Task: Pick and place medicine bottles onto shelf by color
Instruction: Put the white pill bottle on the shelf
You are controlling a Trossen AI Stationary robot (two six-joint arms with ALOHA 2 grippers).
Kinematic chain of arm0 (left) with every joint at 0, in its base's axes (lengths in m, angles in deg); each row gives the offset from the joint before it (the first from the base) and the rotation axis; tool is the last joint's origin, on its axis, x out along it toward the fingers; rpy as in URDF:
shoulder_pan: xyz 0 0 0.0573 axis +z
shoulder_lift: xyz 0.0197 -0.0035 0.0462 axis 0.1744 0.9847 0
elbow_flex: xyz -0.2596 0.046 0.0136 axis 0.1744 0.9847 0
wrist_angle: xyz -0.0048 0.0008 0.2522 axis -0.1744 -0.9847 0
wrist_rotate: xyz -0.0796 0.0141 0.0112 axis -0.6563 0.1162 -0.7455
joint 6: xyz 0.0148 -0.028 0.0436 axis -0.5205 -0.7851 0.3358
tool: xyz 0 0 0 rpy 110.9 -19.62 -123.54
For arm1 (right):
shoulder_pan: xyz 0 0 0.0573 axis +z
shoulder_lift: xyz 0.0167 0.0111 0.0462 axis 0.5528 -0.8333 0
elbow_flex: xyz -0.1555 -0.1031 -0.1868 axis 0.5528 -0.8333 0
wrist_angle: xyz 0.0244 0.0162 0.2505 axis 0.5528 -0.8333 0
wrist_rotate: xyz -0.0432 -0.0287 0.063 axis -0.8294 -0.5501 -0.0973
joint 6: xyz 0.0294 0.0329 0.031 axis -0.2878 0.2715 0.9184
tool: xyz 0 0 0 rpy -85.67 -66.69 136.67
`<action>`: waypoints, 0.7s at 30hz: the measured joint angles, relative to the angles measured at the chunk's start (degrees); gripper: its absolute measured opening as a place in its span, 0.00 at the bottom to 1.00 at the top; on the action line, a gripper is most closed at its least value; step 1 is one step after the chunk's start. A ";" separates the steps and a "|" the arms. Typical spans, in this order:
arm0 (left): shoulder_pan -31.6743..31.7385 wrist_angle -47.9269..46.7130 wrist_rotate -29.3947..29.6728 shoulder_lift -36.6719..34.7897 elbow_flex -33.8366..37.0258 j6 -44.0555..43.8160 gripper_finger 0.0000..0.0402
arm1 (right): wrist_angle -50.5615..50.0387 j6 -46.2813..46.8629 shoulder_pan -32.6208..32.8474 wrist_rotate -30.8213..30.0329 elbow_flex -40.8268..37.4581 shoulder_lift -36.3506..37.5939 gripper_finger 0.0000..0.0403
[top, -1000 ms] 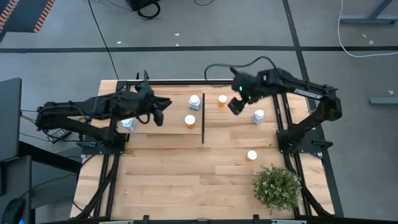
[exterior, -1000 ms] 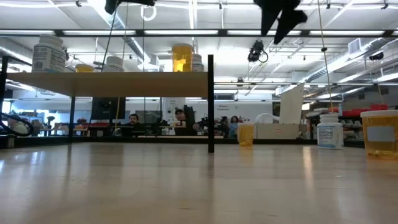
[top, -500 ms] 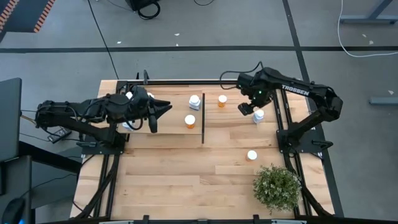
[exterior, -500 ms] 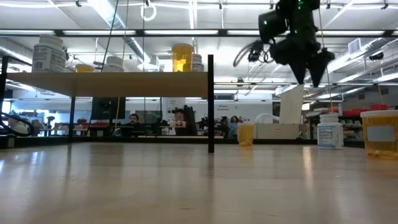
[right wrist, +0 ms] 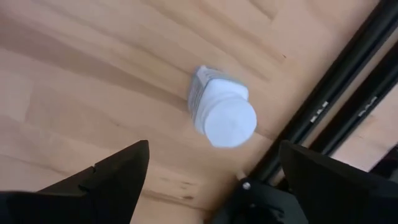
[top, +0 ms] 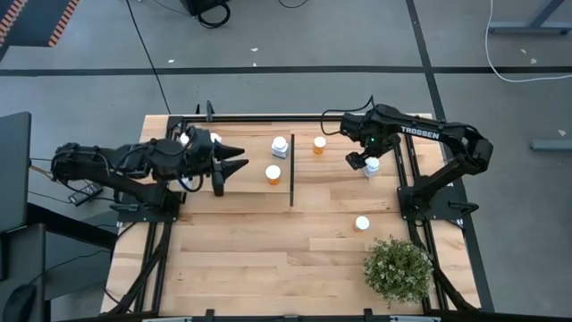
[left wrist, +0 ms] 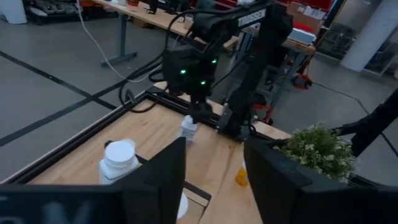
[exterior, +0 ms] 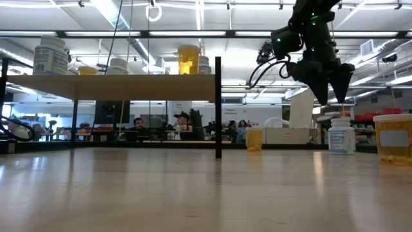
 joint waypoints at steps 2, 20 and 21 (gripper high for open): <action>-0.61 0.33 0.00 0.00 0.00 -0.20 0.47 | 1.38 0.61 -0.71 -0.02 -0.83 0.00 0.91; -5.26 2.39 0.17 0.11 0.00 -1.75 0.50 | 9.04 0.34 -4.74 2.34 -10.14 0.00 0.91; -5.35 2.13 0.17 0.11 0.00 -1.75 0.50 | 9.27 0.64 -4.74 2.32 -10.33 0.00 0.91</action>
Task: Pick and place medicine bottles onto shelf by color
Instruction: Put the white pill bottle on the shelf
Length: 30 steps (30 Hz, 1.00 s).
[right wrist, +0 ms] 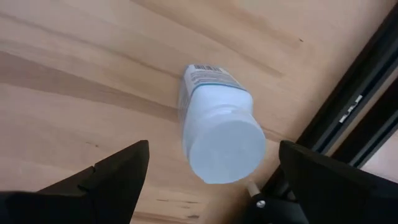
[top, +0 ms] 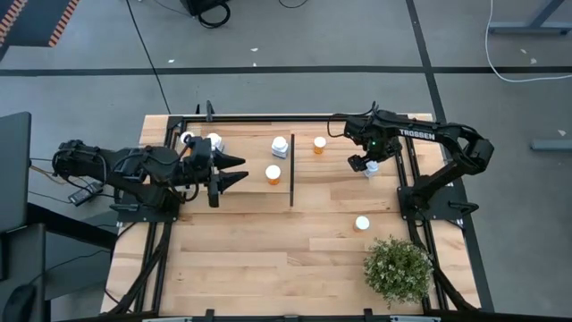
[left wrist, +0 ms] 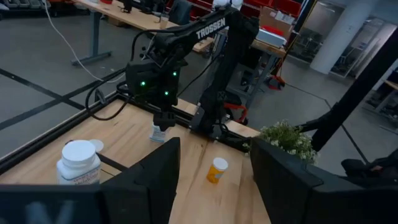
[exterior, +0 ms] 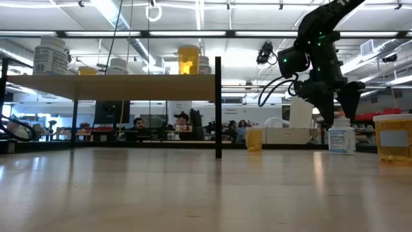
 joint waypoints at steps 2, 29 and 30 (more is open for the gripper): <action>0.00 -0.32 0.00 0.00 0.00 -0.01 0.49 | -0.07 0.14 0.00 0.00 -0.59 0.00 0.91; -0.33 -7.79 -0.02 0.00 0.02 -3.04 0.44 | 1.37 -0.45 0.00 -0.17 -1.95 0.00 0.50; -0.35 -7.79 -0.02 0.00 0.02 -3.06 0.44 | 1.35 -0.56 0.00 -0.17 -1.93 0.00 0.49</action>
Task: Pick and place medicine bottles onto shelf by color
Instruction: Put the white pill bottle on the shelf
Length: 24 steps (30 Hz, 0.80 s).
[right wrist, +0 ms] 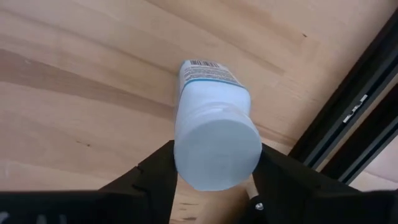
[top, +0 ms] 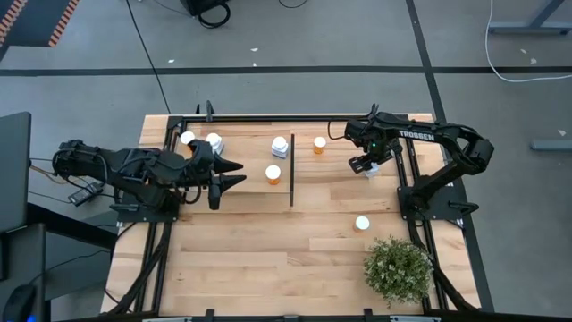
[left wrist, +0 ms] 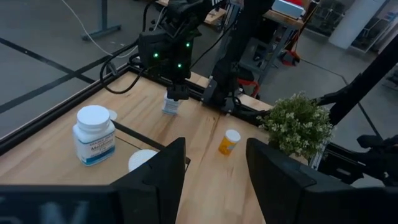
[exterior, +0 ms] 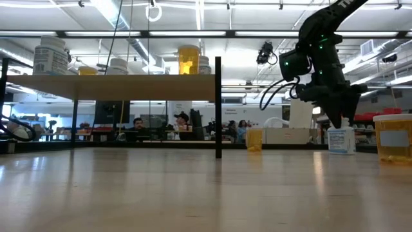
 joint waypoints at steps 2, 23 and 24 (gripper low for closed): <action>0.01 0.00 0.00 0.00 0.00 0.00 0.44 | -0.04 0.00 0.15 0.10 0.00 0.00 0.47; 0.00 0.04 0.00 0.00 0.00 -0.96 0.43 | -7.26 0.89 7.94 2.12 21.68 -0.02 0.49; 0.02 0.04 0.00 0.00 0.00 -0.96 0.43 | -7.24 1.39 8.90 2.12 23.34 -0.02 0.49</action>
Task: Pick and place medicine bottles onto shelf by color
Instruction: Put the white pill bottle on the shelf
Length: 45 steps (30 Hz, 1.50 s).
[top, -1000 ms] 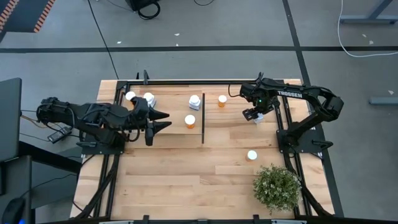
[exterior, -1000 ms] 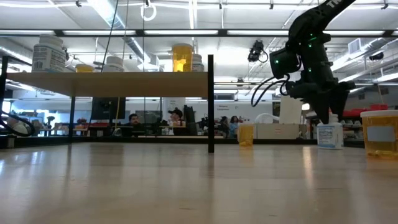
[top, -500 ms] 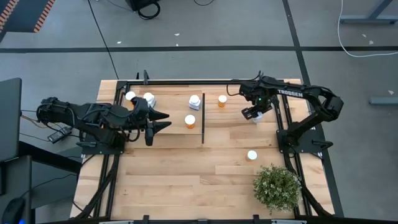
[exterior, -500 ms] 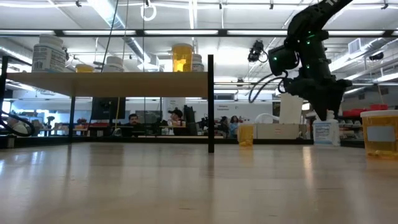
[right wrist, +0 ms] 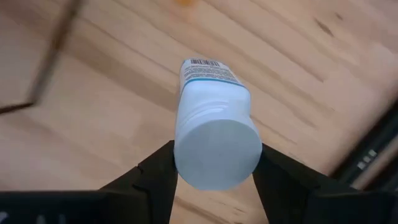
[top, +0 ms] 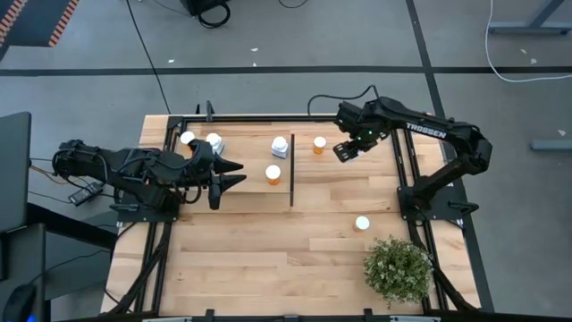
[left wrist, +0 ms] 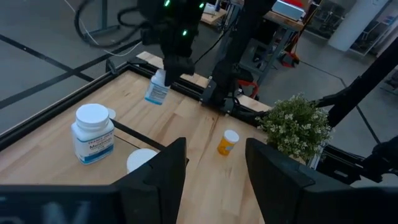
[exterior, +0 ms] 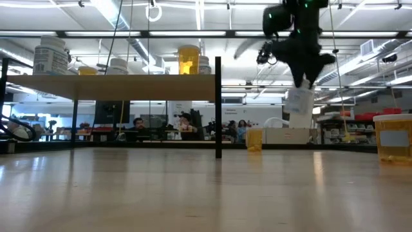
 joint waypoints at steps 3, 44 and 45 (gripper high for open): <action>0.05 0.02 0.06 0.00 0.00 0.00 0.43 | -0.14 1.71 2.63 0.02 4.60 0.00 0.49; -0.02 -3.63 7.32 -10.38 0.02 8.24 0.39 | 13.31 -3.03 22.81 1.27 56.88 -27.84 0.50; -0.02 -4.46 7.30 -10.56 0.02 8.17 0.39 | 13.11 -3.11 22.84 1.50 56.85 -28.21 0.50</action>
